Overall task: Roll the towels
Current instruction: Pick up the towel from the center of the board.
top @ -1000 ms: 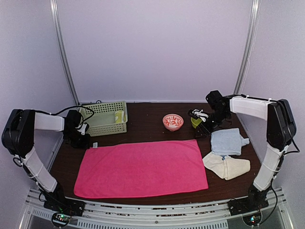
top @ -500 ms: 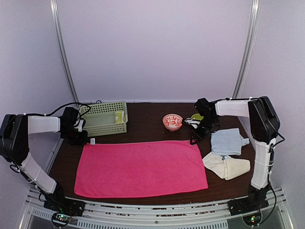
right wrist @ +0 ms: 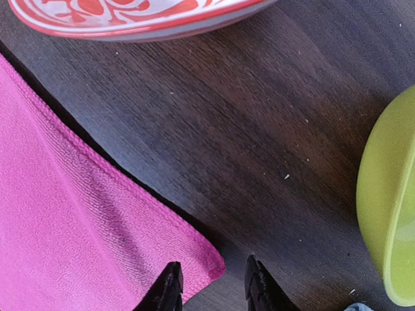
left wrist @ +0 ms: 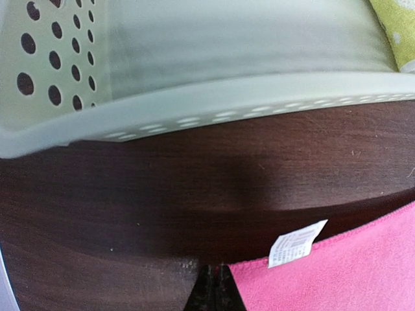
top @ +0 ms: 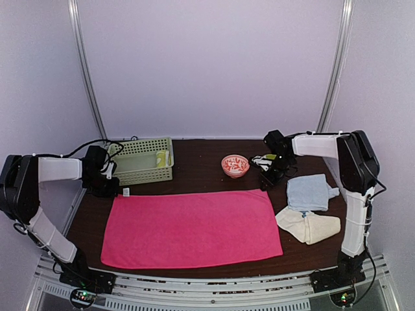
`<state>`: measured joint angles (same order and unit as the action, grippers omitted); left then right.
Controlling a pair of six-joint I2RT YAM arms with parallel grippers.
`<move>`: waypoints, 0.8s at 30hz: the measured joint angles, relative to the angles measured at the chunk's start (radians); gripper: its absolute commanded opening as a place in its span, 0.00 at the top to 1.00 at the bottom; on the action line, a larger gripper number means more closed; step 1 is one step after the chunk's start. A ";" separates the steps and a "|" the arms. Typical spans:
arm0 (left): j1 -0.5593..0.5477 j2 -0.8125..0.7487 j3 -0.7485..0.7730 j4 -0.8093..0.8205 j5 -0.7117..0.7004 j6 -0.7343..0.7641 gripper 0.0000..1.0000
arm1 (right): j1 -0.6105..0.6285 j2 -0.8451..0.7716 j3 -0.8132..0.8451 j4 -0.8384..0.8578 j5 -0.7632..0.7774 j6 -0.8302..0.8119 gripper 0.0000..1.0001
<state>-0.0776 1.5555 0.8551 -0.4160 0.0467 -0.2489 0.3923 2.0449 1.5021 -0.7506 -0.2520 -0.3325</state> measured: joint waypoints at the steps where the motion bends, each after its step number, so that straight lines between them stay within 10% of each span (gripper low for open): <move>1: 0.000 0.000 0.000 0.000 0.001 0.000 1.00 | 0.000 0.003 0.000 0.000 0.000 0.000 0.69; 16: 0.000 0.004 0.000 0.000 0.002 0.000 1.00 | -0.003 0.044 0.012 0.001 -0.003 -0.007 1.00; 24: 0.000 0.005 0.000 0.000 0.002 0.001 1.00 | -0.027 0.045 0.046 -0.013 -0.013 -0.004 1.00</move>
<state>-0.0776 1.5608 0.8551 -0.4156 0.0490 -0.2481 0.3649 2.0895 1.5482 -0.7631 -0.2653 -0.3367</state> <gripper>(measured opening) 0.002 0.005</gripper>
